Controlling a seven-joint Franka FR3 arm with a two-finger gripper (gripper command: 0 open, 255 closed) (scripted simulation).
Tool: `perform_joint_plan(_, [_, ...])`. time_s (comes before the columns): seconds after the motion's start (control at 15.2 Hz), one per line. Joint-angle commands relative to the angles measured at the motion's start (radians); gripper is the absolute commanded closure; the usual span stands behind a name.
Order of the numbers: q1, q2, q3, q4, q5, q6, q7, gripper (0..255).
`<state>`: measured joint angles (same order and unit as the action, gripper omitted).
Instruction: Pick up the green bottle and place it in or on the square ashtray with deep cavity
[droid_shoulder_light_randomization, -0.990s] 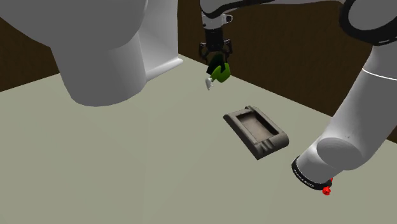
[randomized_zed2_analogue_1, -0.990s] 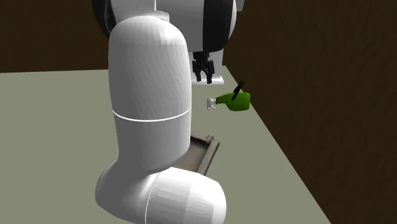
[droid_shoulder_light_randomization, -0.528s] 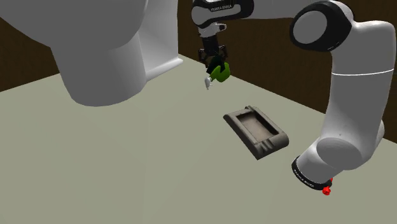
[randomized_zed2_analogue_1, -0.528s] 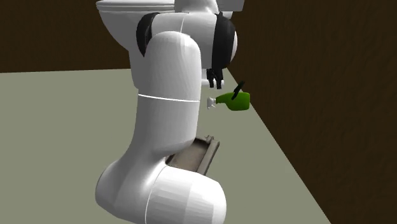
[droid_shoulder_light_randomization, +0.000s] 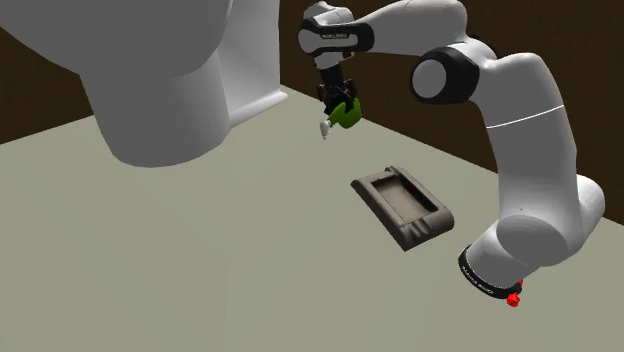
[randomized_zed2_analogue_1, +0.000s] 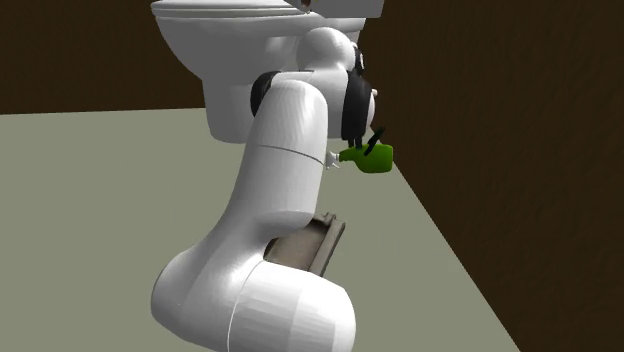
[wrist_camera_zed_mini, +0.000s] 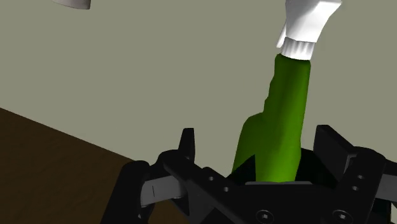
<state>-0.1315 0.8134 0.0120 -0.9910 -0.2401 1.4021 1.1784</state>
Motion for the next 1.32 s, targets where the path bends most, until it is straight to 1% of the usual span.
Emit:
perform_joint_plan(0.0, [-0.005,-0.014,-0.001,-0.048,-0.001,0.032,0.007,0])
perform_joint_plan(0.26, [-0.015,-0.051,0.000,-0.166,-0.003,0.113,0.018,0])
perform_joint_plan(0.79, [-0.015,-0.051,0.000,-0.166,-0.003,0.113,0.018,0])
perform_joint_plan(0.86, [-0.015,-0.051,0.000,-0.166,-0.003,0.113,0.018,255])
perform_joint_plan(1.25, [-0.016,-0.052,0.000,-0.167,-0.003,0.114,0.018,255])
